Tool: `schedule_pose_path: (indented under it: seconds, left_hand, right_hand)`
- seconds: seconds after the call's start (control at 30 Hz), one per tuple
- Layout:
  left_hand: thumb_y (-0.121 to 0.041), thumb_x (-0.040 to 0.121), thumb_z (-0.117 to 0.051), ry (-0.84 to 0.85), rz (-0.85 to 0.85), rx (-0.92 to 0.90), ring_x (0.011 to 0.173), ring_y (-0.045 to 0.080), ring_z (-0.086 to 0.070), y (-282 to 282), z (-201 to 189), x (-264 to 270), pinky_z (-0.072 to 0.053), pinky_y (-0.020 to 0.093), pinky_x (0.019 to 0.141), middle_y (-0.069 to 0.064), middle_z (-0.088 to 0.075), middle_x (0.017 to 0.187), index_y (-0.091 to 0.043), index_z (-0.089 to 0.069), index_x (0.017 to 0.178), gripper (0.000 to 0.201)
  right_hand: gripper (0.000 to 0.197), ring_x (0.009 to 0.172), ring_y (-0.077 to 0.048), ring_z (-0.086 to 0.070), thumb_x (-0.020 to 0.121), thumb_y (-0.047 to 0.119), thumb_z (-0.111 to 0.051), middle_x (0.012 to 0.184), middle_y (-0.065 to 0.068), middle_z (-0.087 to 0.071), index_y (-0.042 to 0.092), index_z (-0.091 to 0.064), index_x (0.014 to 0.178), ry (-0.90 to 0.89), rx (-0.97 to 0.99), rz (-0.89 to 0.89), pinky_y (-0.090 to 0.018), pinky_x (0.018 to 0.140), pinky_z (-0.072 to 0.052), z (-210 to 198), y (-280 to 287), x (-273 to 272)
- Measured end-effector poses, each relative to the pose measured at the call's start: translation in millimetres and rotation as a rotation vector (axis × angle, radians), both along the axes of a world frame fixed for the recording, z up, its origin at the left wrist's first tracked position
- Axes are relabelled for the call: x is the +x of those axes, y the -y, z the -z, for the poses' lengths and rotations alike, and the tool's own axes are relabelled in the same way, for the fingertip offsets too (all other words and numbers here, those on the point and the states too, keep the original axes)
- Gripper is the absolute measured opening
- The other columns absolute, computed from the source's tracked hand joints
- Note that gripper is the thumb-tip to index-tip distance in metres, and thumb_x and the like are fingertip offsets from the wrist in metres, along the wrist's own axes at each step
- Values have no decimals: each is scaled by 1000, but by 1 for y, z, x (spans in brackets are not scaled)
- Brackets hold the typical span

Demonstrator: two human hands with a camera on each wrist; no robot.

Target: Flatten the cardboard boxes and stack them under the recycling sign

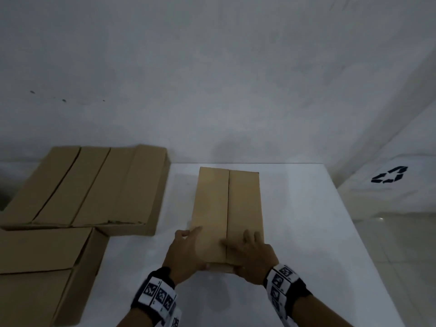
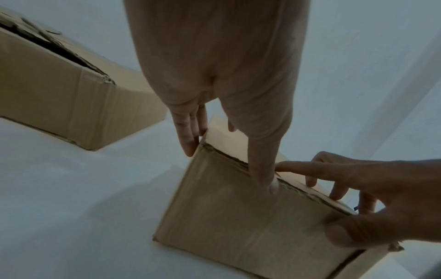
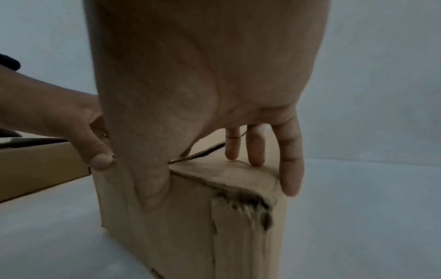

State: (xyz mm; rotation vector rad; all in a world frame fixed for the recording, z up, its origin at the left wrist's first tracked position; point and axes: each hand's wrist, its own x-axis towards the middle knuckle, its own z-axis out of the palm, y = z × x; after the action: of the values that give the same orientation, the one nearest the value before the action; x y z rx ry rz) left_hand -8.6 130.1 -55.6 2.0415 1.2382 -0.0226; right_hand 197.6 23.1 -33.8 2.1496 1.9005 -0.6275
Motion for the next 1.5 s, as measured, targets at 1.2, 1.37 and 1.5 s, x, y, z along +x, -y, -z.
schedule_pose_path:
  seconds: [1.2,1.37,1.5]
  left_hand:
    - [-37,100,-35,323,-383,138,96,27,-64,33,-16,-5,-52,36,84,0,-61,116,-24,-23,148,51]
    - [-15,99,-49,406,-752,150,86,33,-59,15,-4,-17,-47,40,76,6,-61,96,-12,-8,153,68]
    - [-19,95,-59,225,-753,-38,94,35,-55,3,7,-24,-48,42,81,9,-18,154,-22,-31,149,61]
  right_hand:
    - [51,79,-26,-62,90,24,-44,106,-4,-59,34,-30,137,-305,572,363,-38,66,-53,-12,42,25]
    - [66,86,-26,-63,87,14,-55,100,-8,-64,17,-30,147,-300,586,776,-31,73,-48,-7,59,63]
    - [59,89,-31,-56,91,23,-45,108,-12,-57,34,-23,145,-274,394,1015,-36,76,-42,10,76,80]
